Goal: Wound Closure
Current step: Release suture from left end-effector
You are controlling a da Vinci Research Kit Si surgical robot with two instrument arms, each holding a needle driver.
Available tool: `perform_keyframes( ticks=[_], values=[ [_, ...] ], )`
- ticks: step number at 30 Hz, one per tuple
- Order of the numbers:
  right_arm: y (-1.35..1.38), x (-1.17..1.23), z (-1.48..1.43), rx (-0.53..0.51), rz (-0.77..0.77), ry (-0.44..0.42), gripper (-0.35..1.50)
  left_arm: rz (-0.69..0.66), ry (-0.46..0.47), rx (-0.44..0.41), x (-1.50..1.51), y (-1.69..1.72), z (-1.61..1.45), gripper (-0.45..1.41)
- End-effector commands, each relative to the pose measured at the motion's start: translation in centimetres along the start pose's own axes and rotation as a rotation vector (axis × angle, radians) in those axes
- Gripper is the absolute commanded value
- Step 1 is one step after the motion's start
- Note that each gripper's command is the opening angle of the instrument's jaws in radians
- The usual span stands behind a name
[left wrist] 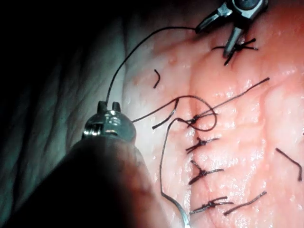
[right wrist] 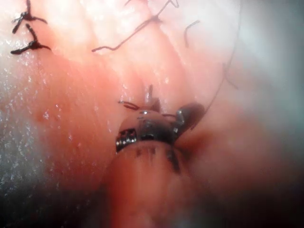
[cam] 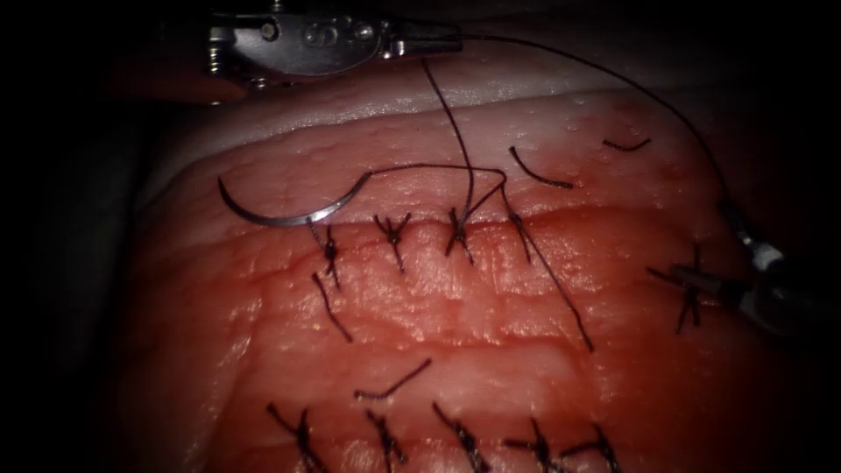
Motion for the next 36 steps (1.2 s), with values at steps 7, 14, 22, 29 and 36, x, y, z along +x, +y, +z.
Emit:
perform_keyframes(
  ticks=[7, 14, 22, 29, 36],
  values=[
    [-0.2, -0.08, 0.04, 0.006, 0.014, 0.005, 1.48, -0.07, -0.043, -0.047, -0.47, -0.12, 0.48, -0.35],
    [-0.22, -0.09, 0.01, 0.007, 0.012, -0.002, 1.48, -0.13, -0.069, -0.078, -1.01, -0.18, 0.77, -0.45],
    [-0.25, -0.12, -0.03, 0.0, 0.023, -0.004, 1.48, -0.101, -0.086, -0.1, -1.53, -0.54, 1.01, -0.45],
    [-0.27, -0.14, -0.03, -0.004, 0.023, -0.002, 1.48, -0.117, -0.087, -0.05, -1.63, -0.84, 1.05, -0.45],
    [-0.3, -0.16, -0.03, -0.003, 0.028, -0.001, 1.48, -0.122, -0.017, -0.033, -1.58, -0.69, 0.88, 0.98]
  ],
)
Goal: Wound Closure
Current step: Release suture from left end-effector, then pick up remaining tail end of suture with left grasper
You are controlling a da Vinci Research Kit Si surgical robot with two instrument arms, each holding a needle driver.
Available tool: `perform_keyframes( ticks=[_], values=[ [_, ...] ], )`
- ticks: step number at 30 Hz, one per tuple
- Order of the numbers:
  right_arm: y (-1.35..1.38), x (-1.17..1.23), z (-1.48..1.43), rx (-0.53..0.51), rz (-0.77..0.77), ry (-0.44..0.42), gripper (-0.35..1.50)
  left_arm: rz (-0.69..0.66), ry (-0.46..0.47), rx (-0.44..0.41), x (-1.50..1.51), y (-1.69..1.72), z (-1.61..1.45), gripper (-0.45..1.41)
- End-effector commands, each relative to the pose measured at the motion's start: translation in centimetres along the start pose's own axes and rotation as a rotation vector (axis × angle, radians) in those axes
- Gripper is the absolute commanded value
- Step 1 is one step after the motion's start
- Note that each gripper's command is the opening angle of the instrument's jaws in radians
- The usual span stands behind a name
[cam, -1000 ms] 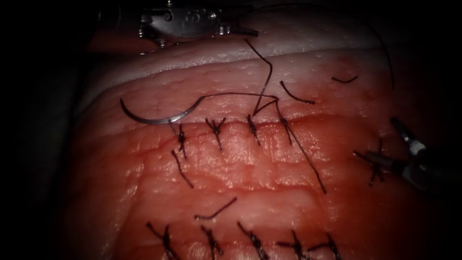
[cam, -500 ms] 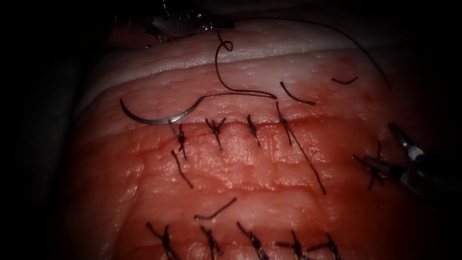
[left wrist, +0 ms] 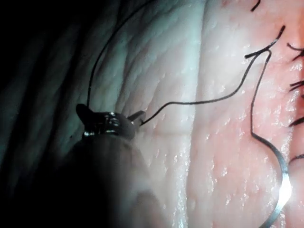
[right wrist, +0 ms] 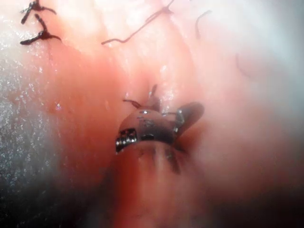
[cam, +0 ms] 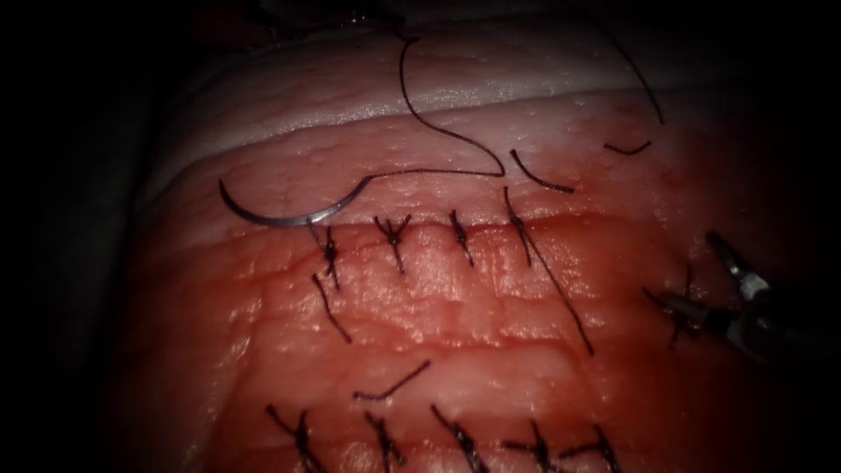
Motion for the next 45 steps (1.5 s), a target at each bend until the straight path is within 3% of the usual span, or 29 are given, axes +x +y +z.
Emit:
perform_keyframes(
  ticks=[1, 4, 8, 10, 12, 17, 22, 27, 34, 37, 45],
  values=[
    [-0.08, -0.01, 0.05, 0.005, 0.0, 0.0, 1.48, -0.038, 0.034, -0.029, 0.03, 0.07, -0.05, 1.01],
    [-0.09, -0.01, 0.04, 0.009, 0.0, 0.004, 1.48, -0.049, 0.106, -0.076, 0.12, 0.27, -0.41, 1.19],
    [-0.09, -0.01, 0.03, 0.011, -0.001, 0.001, 1.48, -0.049, 0.141, -0.087, 0.13, 0.37, -0.72, 1.21],
    [-0.09, -0.02, 0.02, 0.014, -0.001, 0.003, 1.48, -0.055, 0.156, -0.079, 0.1, 0.41, -1.05, 1.21],
    [-0.09, -0.01, 0.02, 0.013, -0.001, 0.003, 1.48, -0.065, 0.16, -0.033, 0.05, 0.4, -1.38, 1.16],
    [-0.09, -0.01, 0.03, 0.013, -0.001, 0.0, 1.48, -0.074, 0.172, -0.011, 0.04, 0.47, -1.77, 1.01],
    [-0.09, -0.01, 0.03, 0.016, -0.001, 0.001, 1.48, -0.088, 0.222, -0.017, 0.31, 0.81, -2.04, 0.81],
    [-0.1, 0.04, 0.0, 0.088, 0.0, 0.044, 1.48, -0.06, 0.295, -0.041, 0.79, 1.44, -2.01, 0.66],
    [-0.13, 0.37, -0.15, 0.207, 0.02, 0.137, 1.31, 0.056, 0.336, -0.085, 1.63, 2.37, -1.58, 0.42],
    [-0.09, 0.58, -0.21, 0.24, 0.032, 0.175, 1.31, 0.111, 0.31, -0.151, 1.82, 2.73, -1.29, 0.2],
    [0.03, 0.71, -0.27, 0.241, 0.043, 0.187, 1.31, 0.166, 0.217, -0.216, 1.82, 3.02, -0.86, 0.22]
  ],
)
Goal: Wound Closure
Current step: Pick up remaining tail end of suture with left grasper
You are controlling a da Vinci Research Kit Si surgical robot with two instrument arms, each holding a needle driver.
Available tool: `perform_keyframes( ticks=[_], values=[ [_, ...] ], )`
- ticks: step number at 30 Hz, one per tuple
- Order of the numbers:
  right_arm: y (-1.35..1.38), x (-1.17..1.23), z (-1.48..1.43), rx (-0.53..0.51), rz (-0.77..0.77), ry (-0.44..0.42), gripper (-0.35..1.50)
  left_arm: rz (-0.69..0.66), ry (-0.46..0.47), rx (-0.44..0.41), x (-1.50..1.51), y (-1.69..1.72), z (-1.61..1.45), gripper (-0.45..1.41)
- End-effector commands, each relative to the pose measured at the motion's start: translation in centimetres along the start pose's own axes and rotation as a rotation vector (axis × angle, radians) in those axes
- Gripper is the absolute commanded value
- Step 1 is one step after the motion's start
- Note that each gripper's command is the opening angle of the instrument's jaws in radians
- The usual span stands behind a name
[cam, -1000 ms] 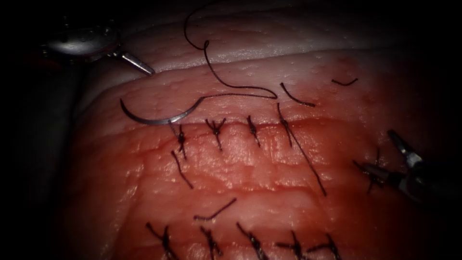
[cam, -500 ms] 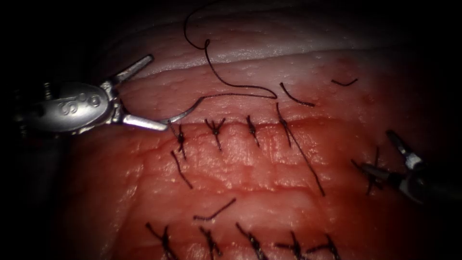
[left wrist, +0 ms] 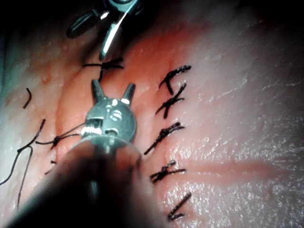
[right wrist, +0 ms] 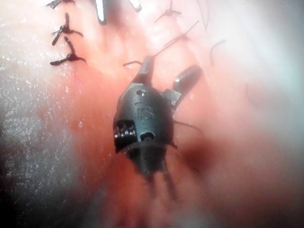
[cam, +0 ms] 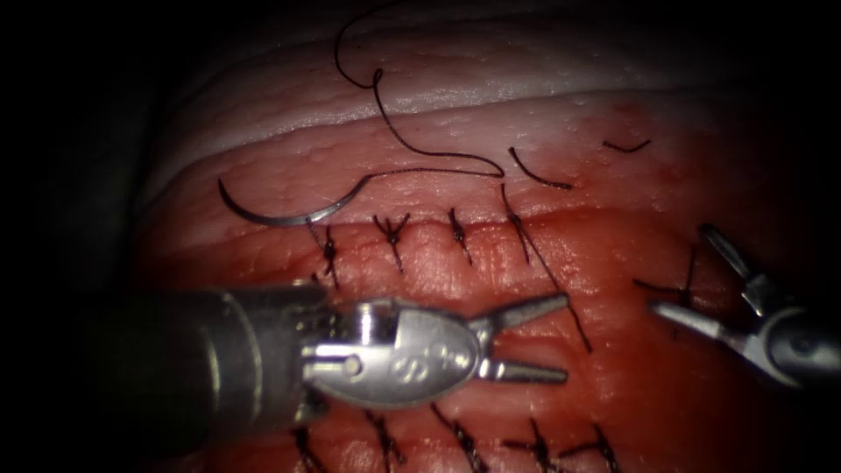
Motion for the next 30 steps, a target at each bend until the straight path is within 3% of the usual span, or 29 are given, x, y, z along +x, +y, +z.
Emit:
perform_keyframes(
  ticks=[1, 13, 28, 29, 30],
  values=[
    [-0.03, -0.02, 0.06, -0.001, 0.001, -0.001, 1.31, 0.012, -0.028, -0.012, -0.07, -0.01, 0.16, 0.24],
    [-0.01, -0.03, 0.03, -0.007, 0.0, -0.006, 1.31, 0.029, -0.115, -0.07, -0.3, 0.0, 0.42, 0.3],
    [-0.03, -0.05, 0.03, -0.022, -0.001, -0.013, 1.31, 0.04, -0.137, -0.08, -0.47, -0.02, 0.65, 0.1],
    [-0.03, -0.05, 0.03, -0.022, -0.001, -0.013, 1.31, 0.041, -0.137, -0.079, -0.49, -0.02, 0.66, 0.07],
    [-0.03, -0.05, 0.03, -0.022, -0.001, -0.013, 1.31, 0.044, -0.144, -0.077, -0.52, -0.01, 0.71, -0.08]
  ],
)
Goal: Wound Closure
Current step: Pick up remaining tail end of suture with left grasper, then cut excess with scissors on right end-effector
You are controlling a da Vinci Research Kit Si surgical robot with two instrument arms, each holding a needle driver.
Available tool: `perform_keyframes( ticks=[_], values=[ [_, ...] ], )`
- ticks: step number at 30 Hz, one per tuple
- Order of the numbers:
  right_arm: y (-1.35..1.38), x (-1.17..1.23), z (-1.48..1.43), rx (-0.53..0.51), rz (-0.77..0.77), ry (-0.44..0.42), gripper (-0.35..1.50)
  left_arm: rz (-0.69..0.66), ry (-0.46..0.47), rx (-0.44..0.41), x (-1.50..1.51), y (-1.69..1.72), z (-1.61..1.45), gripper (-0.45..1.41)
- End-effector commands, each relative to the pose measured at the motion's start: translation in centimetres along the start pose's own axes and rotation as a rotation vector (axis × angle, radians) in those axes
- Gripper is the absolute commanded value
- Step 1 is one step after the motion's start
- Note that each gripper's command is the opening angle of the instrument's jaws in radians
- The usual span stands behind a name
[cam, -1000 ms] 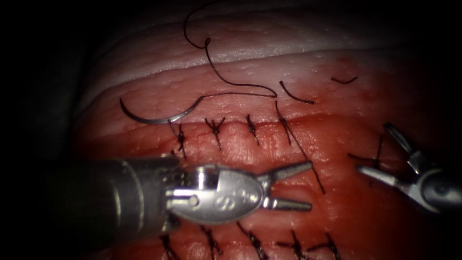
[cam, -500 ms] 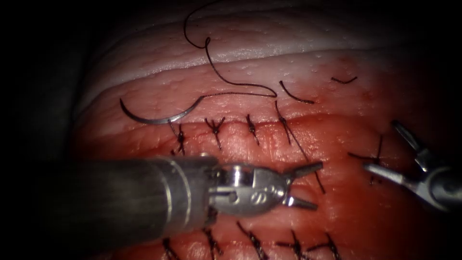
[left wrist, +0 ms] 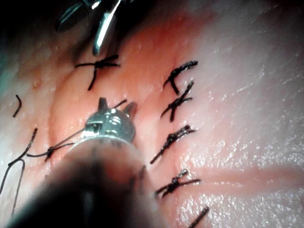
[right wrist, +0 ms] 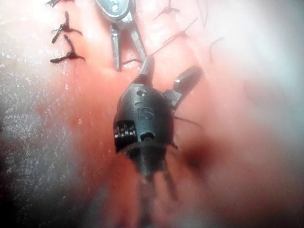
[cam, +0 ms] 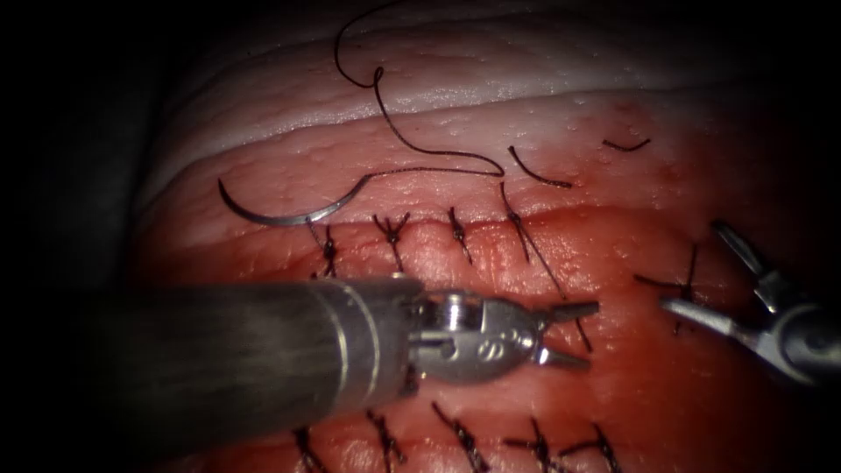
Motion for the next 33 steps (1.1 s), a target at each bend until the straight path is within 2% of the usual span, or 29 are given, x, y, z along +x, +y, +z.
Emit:
perform_keyframes(
  ticks=[1, 2, 3, 7, 8, 9, 12, 14, 17, 20, 23, 29, 33],
  values=[
    [-0.06, -0.02, 0.07, 0.001, 0.0, 0.002, 1.31, 0.002, -0.004, -0.004, -0.02, 0.0, 0.08, -0.25],
    [-0.06, -0.03, 0.07, 0.001, 0.0, 0.002, 1.31, 0.002, -0.006, -0.007, -0.02, 0.0, 0.07, -0.44],
    [-0.07, -0.03, 0.07, 0.001, 0.0, 0.003, 1.31, 0.002, -0.004, -0.008, -0.02, 0.0, 0.05, -0.45],
    [-0.06, -0.05, 0.13, 0.011, -0.013, 0.001, 1.3, 0.0, 0.001, -0.015, -0.01, -0.02, -0.02, -0.45],
    [-0.05, -0.06, 0.17, 0.035, -0.054, 0.016, 1.31, -0.001, 0.002, -0.017, -0.01, -0.04, -0.04, -0.45],
    [-0.02, -0.09, 0.28, 0.133, -0.107, 0.088, 1.36, -0.004, 0.007, -0.023, 0.0, -0.08, -0.09, -0.45],
    [0.02, -0.12, 0.38, 0.187, -0.184, 0.135, 1.38, -0.007, 0.023, -0.014, 0.0, -0.12, -0.15, -0.45],
    [0.05, -0.16, 0.56, 0.222, -0.28, 0.146, 1.48, -0.014, 0.033, 0.01, 0.01, -0.19, -0.27, -0.45],
    [0.05, -0.16, 0.69, 0.266, -0.286, 0.185, 1.48, -0.021, 0.037, 0.026, 0.02, -0.25, -0.39, -0.45],
    [-0.07, -0.15, 0.82, 0.288, -0.292, 0.22, 1.48, -0.03, 0.022, 0.038, 0.03, -0.31, -0.51, -0.45],
    [-0.21, -0.12, 0.93, 0.321, -0.305, 0.22, 1.48, -0.04, 0.023, 0.05, 0.06, -0.36, -0.62, -0.45],
    [-0.42, -0.1, 1.12, 0.372, -0.332, 0.245, 1.48, -0.04, 0.023, 0.053, 0.1, -0.36, -0.7, -0.45],
    [-0.45, -0.09, 1.2, 0.379, -0.334, 0.252, 1.48, -0.034, 0.022, 0.053, 0.1, -0.35, -0.7, -0.45]
  ],
)
